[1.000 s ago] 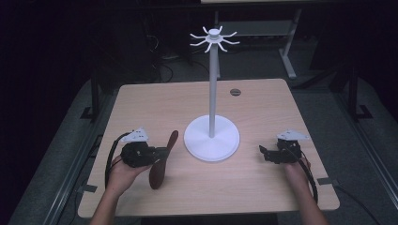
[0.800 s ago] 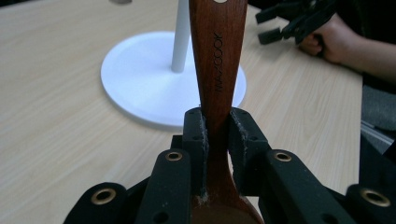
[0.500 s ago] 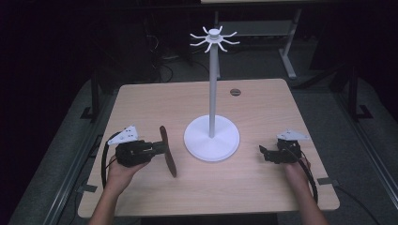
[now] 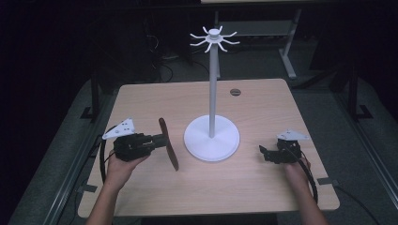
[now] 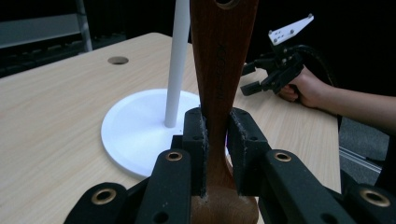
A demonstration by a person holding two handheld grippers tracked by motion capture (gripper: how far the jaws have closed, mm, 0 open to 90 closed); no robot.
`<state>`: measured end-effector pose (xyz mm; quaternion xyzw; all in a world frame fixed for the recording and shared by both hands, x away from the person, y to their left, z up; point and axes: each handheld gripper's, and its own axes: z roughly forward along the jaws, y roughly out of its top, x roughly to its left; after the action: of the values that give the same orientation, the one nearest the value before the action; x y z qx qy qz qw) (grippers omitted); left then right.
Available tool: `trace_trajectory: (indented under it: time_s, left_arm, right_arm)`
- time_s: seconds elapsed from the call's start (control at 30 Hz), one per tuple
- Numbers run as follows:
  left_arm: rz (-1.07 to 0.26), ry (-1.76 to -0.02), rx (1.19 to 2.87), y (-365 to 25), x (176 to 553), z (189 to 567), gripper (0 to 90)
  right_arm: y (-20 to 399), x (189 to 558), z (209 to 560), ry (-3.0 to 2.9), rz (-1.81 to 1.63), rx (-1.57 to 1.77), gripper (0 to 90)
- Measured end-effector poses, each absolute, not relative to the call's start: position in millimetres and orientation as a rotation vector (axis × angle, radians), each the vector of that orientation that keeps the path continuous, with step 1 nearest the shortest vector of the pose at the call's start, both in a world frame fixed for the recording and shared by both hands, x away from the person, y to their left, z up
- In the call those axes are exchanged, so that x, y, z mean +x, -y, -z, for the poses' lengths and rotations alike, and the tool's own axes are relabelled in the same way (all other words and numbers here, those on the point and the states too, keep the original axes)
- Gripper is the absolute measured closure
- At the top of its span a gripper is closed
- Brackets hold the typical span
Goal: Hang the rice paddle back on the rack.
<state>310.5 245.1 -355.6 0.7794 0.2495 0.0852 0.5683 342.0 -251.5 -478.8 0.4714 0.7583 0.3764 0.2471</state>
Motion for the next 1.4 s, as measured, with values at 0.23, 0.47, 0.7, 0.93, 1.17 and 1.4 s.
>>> trace_trajectory:
  time_s: [0.23,0.47,0.7,0.93,1.17,1.4]
  left_arm:
    - [-0.199,-0.560,1.799,-244,316,335,77.5]
    - [-0.212,-0.517,1.800,-237,323,312,77.5]
    - [-0.223,-0.490,1.793,-229,333,291,77.5]
    - [-0.233,-0.459,1.802,-217,346,268,77.5]
    - [-0.244,-0.430,1.811,-206,358,245,77.5]
    - [-0.257,-0.399,1.809,-197,370,222,77.5]
  right_arm:
    - [252,342,479,-2.068,-1.022,1.279,13.4]
    - [252,342,479,-2.068,-1.024,1.280,13.4]
    - [252,342,479,-2.069,-1.025,1.279,13.4]
    - [252,342,479,-2.069,-1.024,1.279,13.4]
    - [252,342,479,-2.067,-1.028,1.286,13.4]
    - [252,342,479,-2.067,-1.028,1.284,13.4]
